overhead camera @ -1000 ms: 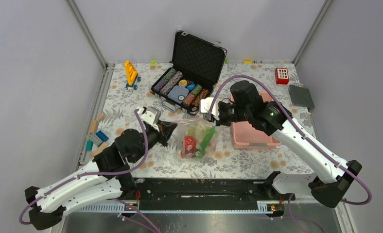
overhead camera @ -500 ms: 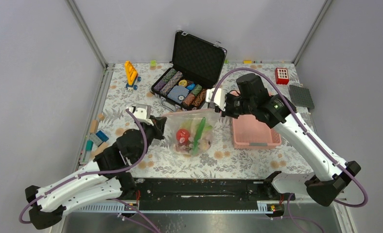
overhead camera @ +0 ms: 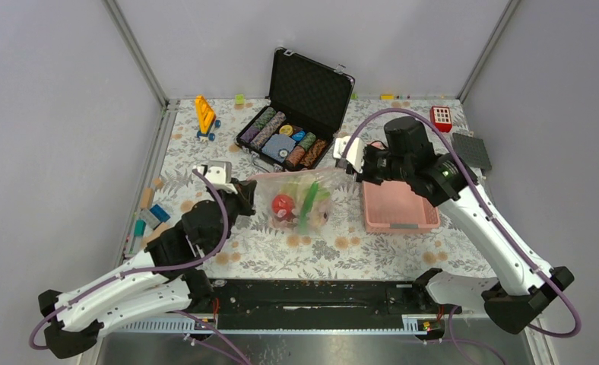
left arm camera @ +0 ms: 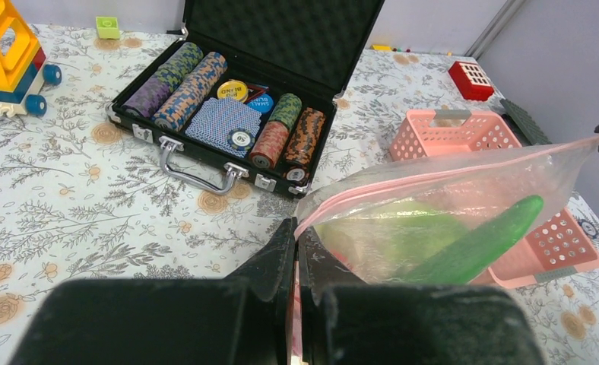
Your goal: Place the food in the zip-top bag and seal the zipper
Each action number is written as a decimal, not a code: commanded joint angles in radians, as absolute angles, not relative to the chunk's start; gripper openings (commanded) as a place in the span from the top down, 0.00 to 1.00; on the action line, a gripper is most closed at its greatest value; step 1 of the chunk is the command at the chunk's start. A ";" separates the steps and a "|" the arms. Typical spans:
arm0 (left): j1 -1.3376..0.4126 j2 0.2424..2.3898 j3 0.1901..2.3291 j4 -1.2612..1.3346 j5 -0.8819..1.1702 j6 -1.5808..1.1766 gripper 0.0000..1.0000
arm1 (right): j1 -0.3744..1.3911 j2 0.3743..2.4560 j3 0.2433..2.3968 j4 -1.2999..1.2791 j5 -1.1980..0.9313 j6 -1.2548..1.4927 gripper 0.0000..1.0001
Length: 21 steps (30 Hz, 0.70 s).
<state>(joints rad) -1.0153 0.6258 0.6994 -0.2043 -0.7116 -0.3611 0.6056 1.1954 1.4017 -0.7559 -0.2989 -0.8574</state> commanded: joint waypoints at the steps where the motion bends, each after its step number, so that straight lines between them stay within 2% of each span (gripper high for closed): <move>1: -0.998 0.581 0.767 -0.264 -0.882 -0.345 1.00 | 0.566 1.099 1.394 -0.778 -0.198 -0.877 1.00; 4: -0.998 0.532 0.774 -0.289 -0.852 -0.363 1.00 | 0.566 1.070 1.395 -0.784 -0.217 -0.852 1.00; 7: -0.997 0.484 0.780 -0.308 -0.745 -0.367 1.00 | 0.566 1.057 1.432 -0.837 -0.331 -0.797 1.00; 16: -0.997 0.336 0.853 -0.442 -0.501 -0.494 1.00 | 0.566 1.005 1.523 -0.880 -0.657 -0.373 1.00; 18: -0.998 0.322 0.870 -0.464 -0.456 -0.529 1.00 | 0.565 0.977 1.505 -0.834 -0.731 -0.254 1.00; 21: -0.998 0.350 0.896 -0.520 -0.515 -0.585 1.00 | 0.566 0.900 1.343 -0.589 -0.718 -0.024 1.00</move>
<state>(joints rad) -1.0203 0.3462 0.8177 -0.4446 -0.4198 -0.5098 0.5953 1.0080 1.4544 -0.7834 -0.6876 -0.3580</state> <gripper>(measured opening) 0.010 0.187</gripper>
